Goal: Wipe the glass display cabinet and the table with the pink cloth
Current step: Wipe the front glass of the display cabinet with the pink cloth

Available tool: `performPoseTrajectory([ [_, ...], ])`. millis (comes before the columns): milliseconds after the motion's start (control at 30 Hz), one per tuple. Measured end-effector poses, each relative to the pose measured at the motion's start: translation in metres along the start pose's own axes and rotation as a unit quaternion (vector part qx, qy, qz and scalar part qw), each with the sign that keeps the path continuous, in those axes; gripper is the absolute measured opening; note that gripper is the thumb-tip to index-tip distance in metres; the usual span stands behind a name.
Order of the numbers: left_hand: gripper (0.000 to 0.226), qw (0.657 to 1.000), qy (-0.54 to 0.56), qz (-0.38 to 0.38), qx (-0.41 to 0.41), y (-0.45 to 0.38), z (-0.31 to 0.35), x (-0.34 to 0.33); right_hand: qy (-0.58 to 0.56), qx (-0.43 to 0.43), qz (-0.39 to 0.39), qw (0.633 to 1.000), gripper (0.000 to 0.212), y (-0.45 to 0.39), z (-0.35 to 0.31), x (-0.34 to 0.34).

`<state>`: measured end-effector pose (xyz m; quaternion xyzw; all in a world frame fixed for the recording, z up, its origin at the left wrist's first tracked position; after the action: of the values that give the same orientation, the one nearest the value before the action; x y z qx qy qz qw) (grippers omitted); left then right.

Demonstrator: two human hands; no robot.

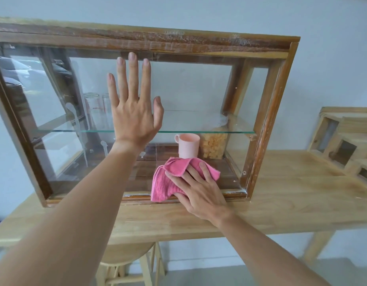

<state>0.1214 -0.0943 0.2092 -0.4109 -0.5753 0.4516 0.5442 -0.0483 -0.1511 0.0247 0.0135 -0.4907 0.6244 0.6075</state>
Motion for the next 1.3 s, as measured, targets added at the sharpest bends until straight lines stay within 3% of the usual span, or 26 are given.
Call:
performPoseTrajectory([
  [100, 0.066, 1.000, 0.006, 0.009, -0.004, 0.001, -0.001, 0.000, -0.010, -0.118, 0.041, 0.992, 0.075, -0.010, 0.021, 0.008],
  [233, 0.064, 0.999, 0.022, 0.027, -0.011, 0.001, -0.002, 0.000, -0.034, -0.283, 0.111, 0.952, 0.075, -0.048, 0.055, 0.032],
  [333, 0.064, 0.999, 0.021, 0.030, -0.004, 0.001, -0.003, -0.002, -0.029, -0.257, 0.149, 0.954, 0.065, -0.083, 0.048, 0.052],
  [433, 0.063, 0.999, 0.022, 0.041, -0.008, 0.001, -0.005, -0.003, -0.027, -0.203, 0.129, 0.970, 0.063, -0.086, 0.020, 0.049],
  [533, 0.066, 0.999, 0.031, 0.038, -0.010, 0.003, -0.005, -0.003, -0.118, -0.313, 0.083, 0.939, 0.065, -0.061, -0.015, 0.025],
  [600, 0.066, 0.999, 0.030, 0.038, -0.011, 0.003, -0.005, -0.003, -0.236, -0.462, 0.065, 0.852, 0.071, -0.043, -0.026, 0.012],
  [700, 0.066, 0.999, 0.028, 0.039, -0.011, 0.003, -0.004, -0.003, -0.375, -0.671, 0.062, 0.637, 0.084, -0.027, -0.017, 0.003],
  [767, 0.066, 0.999, 0.028, 0.038, -0.009, 0.003, -0.004, -0.003, -0.433, -0.741, 0.054, 0.510, 0.084, -0.024, -0.004, 0.005],
  [800, 0.066, 0.999, 0.028, 0.036, -0.008, 0.003, -0.004, -0.003, -0.449, -0.753, 0.053, 0.478, 0.080, -0.025, 0.002, 0.008],
  [833, 0.067, 0.999, 0.027, 0.033, -0.007, 0.003, -0.004, -0.003, -0.450, -0.751, 0.063, 0.480, 0.077, -0.028, 0.009, 0.010],
  [867, 0.067, 0.999, 0.027, 0.032, -0.005, 0.003, -0.004, -0.002, -0.434, -0.733, 0.089, 0.516, 0.076, -0.032, 0.015, 0.013],
  [967, 0.066, 0.999, 0.031, 0.033, -0.008, 0.003, -0.003, -0.002, -0.309, -0.601, 0.162, 0.719, 0.069, -0.042, 0.029, 0.022],
  [1000, 0.066, 0.999, 0.031, 0.036, -0.009, 0.003, -0.002, -0.002, -0.275, -0.563, 0.175, 0.759, 0.059, -0.045, 0.034, 0.024],
  [1033, 0.066, 0.999, 0.030, 0.037, -0.009, 0.003, -0.002, -0.003, -0.257, -0.545, 0.188, 0.776, 0.051, -0.046, 0.040, 0.025],
  [1133, 0.066, 0.999, 0.030, 0.038, -0.012, 0.004, -0.004, -0.004, -0.255, -0.538, 0.198, 0.779, 0.044, -0.039, 0.039, 0.026],
  [1200, 0.065, 0.998, 0.035, 0.040, -0.015, 0.004, -0.004, -0.003, -0.267, -0.577, 0.161, 0.755, 0.056, -0.025, 0.021, 0.013],
  [1267, 0.065, 0.998, 0.040, 0.040, -0.016, 0.004, -0.003, -0.003, -0.317, -0.652, 0.086, 0.683, 0.091, -0.010, 0.001, -0.002],
  [1300, 0.065, 0.998, 0.042, 0.040, -0.017, 0.004, -0.003, -0.002, -0.345, -0.686, 0.059, 0.638, 0.098, -0.005, -0.004, -0.007],
])
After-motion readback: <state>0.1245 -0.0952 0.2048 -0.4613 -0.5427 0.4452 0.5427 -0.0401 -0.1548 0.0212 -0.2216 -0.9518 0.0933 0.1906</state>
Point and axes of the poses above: each hand's wrist, its own y-axis away from the middle knuckle, its own x-axis out of the back of the hand, z = x × y, the point moved 3 cm from there along -y, towards the middle knuckle, and after that the axes turned 13 degrees about y, right-handed, at the moved point
